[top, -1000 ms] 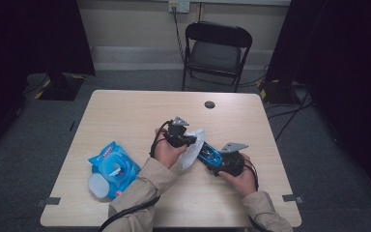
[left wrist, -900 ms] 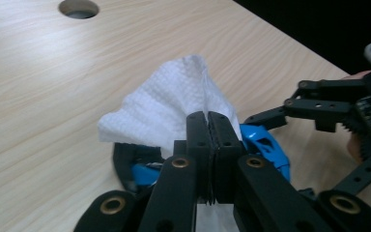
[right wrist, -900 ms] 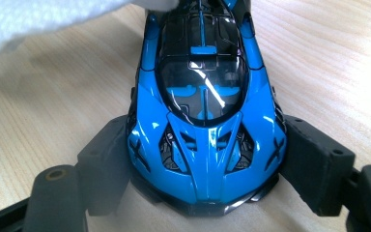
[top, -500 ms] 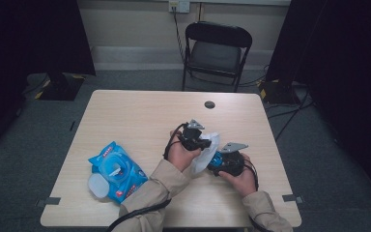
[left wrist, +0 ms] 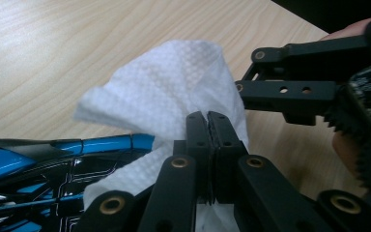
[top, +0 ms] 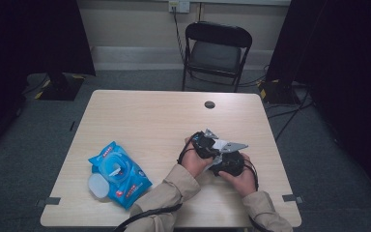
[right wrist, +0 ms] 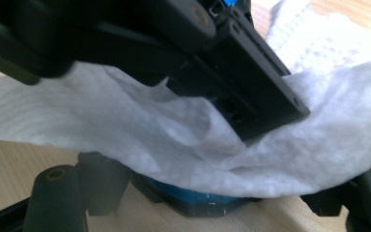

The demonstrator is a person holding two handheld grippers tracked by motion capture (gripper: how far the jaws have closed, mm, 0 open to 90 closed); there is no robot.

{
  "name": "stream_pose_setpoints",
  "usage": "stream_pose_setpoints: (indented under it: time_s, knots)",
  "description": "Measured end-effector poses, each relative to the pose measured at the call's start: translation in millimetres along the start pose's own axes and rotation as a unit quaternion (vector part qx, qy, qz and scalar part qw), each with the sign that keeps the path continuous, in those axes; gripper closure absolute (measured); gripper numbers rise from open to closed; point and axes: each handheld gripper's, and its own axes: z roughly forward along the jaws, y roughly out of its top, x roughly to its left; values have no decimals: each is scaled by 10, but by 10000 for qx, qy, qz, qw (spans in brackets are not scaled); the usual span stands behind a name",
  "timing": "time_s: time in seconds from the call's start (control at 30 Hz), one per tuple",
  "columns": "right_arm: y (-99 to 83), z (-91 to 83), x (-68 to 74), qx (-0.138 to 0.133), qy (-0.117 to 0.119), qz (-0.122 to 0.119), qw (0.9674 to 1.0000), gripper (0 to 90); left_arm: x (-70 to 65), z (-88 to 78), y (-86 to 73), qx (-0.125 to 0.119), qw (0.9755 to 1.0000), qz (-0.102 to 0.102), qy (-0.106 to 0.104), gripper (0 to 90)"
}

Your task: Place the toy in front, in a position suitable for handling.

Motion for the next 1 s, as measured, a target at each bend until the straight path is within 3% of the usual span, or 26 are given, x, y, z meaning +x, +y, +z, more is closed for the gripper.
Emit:
stream_pose_setpoints:
  time_s: [0.23, 0.63, 1.0]
  knots:
    - [1, 1, 0, 0, -4, 3, 10000, 247, 30, -8, 20, -19, 9998, 162, 111, 886]
    - [1, 1, 0, -6, -2, -9, 10000, 251, 185, -45, 27, -168, 9996, 44, 226, 884]
    - [1, 1, -1, -6, -1, -9, 10000, 251, 330, -125, 43, -226, 9983, 41, 527, 884]
